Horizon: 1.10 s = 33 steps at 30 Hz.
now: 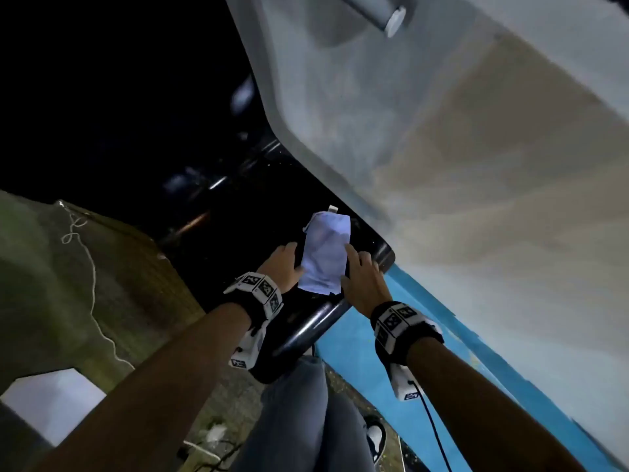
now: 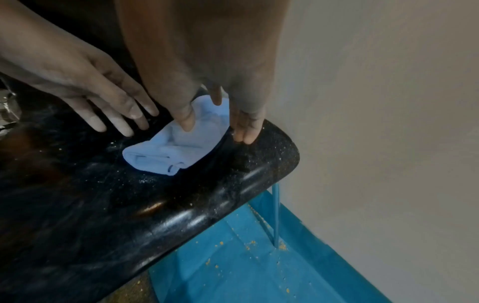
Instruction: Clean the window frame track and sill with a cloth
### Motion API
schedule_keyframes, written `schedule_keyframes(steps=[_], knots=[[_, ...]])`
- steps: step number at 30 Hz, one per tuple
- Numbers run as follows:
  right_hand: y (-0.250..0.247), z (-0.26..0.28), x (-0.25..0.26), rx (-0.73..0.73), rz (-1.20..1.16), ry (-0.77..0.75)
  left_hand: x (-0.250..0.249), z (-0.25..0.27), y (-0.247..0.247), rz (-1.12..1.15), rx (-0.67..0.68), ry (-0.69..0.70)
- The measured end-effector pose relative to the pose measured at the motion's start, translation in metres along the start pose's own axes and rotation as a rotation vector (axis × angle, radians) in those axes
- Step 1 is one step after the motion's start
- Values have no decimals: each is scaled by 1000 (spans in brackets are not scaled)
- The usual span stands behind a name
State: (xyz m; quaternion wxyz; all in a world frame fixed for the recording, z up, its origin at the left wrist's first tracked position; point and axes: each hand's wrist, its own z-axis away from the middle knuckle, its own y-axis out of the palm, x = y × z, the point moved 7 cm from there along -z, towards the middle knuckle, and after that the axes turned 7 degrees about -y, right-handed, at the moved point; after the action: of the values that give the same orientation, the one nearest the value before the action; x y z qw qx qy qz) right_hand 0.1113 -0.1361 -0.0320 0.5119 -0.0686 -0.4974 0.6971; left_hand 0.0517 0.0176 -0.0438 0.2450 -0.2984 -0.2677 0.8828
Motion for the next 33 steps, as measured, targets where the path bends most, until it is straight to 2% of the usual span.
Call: schedule_keyframes(steps=[5, 10, 15, 18, 21, 24, 27, 33], knots=[[10, -4, -1, 36, -99, 28, -7, -12, 14, 34, -44, 42], [17, -3, 4, 51, -269, 18, -17, -18, 17, 266, -44, -40], [10, 9, 5, 40, -385, 85, -26, -5, 13, 266, 68, -63], [-5, 19, 10, -13, -460, 91, -41, 11, -2, 317, 80, -30], [-36, 37, 15, -115, -483, 104, -63, 36, -24, 430, 106, 42], [-81, 58, 27, -240, -470, 51, -85, 60, -53, 490, 102, 100], [-133, 79, 37, -343, -471, 3, -118, 89, -91, 555, 62, 190], [-241, 145, 39, -585, -512, -20, -204, 155, -148, 644, 95, 351]])
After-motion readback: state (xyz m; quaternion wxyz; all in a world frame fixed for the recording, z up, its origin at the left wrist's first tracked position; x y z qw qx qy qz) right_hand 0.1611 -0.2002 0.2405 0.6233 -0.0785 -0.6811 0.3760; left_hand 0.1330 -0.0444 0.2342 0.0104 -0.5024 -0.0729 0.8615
